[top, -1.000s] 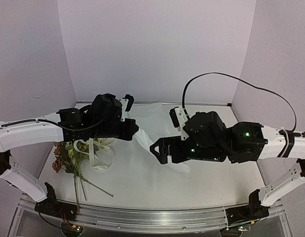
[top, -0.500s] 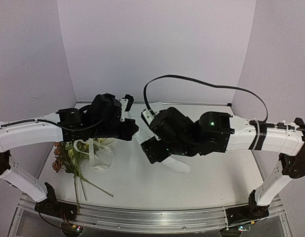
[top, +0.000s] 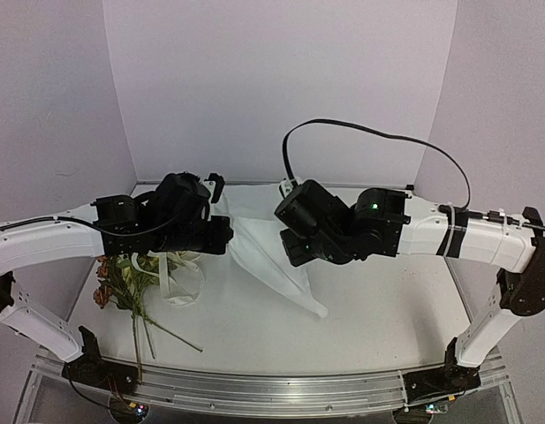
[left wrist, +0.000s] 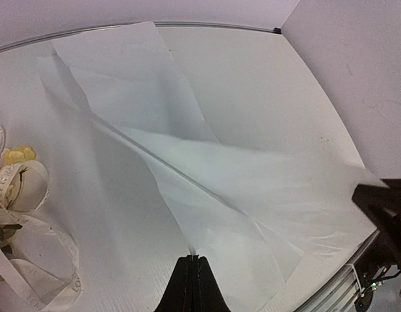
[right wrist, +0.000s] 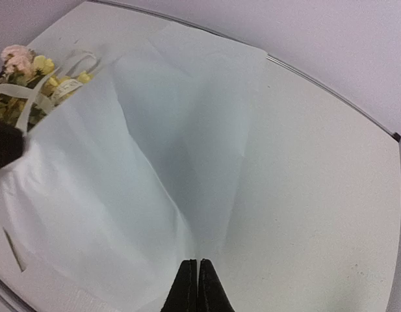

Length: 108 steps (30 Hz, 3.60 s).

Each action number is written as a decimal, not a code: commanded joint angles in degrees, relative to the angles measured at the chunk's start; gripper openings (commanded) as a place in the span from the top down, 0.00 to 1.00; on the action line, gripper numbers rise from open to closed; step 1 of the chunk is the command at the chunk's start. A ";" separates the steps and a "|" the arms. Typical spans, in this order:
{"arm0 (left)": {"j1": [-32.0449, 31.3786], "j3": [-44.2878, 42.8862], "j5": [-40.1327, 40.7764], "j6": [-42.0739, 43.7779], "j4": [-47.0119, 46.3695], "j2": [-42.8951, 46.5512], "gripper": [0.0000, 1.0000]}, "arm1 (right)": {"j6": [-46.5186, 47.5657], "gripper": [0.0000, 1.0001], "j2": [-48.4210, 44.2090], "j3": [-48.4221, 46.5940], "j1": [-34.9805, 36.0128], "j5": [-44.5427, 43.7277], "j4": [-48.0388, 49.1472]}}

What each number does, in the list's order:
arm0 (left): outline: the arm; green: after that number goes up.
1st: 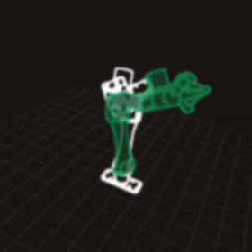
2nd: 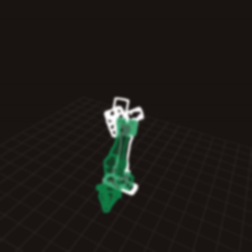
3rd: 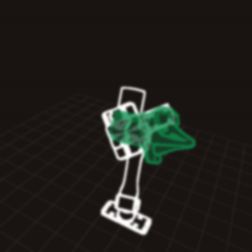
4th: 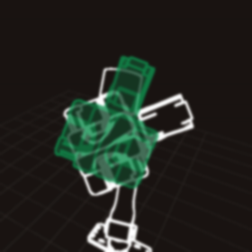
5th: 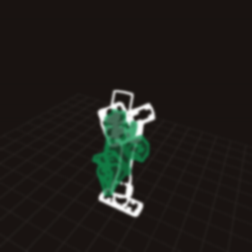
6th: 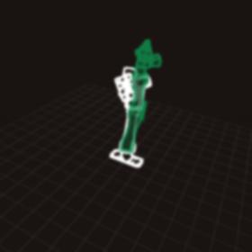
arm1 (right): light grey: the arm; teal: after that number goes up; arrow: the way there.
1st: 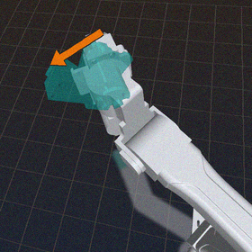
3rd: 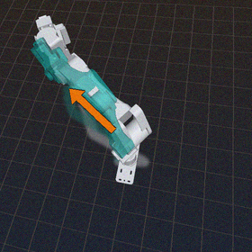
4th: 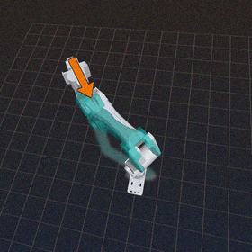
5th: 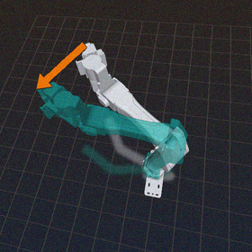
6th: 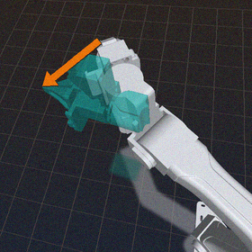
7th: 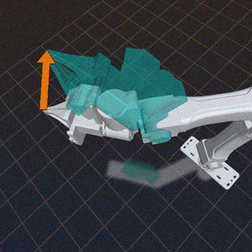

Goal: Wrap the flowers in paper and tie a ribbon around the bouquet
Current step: Unfold the left corner of the flattened wrapping paper at the center of the board, then pick up the fake flower from the corner of the board.

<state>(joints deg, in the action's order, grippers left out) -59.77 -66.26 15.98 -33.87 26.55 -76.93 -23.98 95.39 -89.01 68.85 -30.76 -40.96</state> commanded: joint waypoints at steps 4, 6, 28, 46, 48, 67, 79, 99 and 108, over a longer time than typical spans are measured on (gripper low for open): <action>5.95 8.04 2.51 -8.45 6.64 4.67 1.00 | -19.75 1.00 -12.50 12.73 -5.25 -13.63 -5.99; 8.38 10.33 0.24 -8.93 6.01 5.67 1.00 | -24.28 1.00 -15.25 17.01 -5.92 -14.60 -7.24; 15.30 7.59 -5.63 -6.33 4.06 -11.20 1.00 | -69.13 1.00 -24.56 49.18 3.62 1.66 -11.27; 24.69 -7.27 -9.47 6.83 1.29 -23.87 1.00 | -47.46 0.61 -14.24 34.51 7.13 10.56 -1.82; 25.54 -9.35 -9.67 8.12 1.65 -25.82 1.00 | -45.58 0.49 -14.17 33.53 7.10 11.36 -1.59; 29.47 -17.49 -12.42 11.95 3.37 -33.18 0.98 | -33.15 0.03 -18.02 31.24 -2.04 15.19 -0.62; 33.11 -21.28 -14.38 15.68 5.49 -35.68 0.99 | -30.34 0.02 -16.12 35.32 -11.89 17.47 9.95; 34.28 -6.57 -0.91 -7.43 13.11 -14.26 0.06 | -26.71 0.02 -10.83 32.87 -12.76 21.80 15.58; 35.39 9.01 3.27 -25.09 21.59 0.97 0.00 | -25.02 0.02 -7.57 31.47 -12.77 23.57 17.97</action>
<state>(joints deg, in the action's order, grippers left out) -24.97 -62.43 15.35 -47.96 41.79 -82.56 -50.51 86.34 -54.93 56.27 -7.68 -25.23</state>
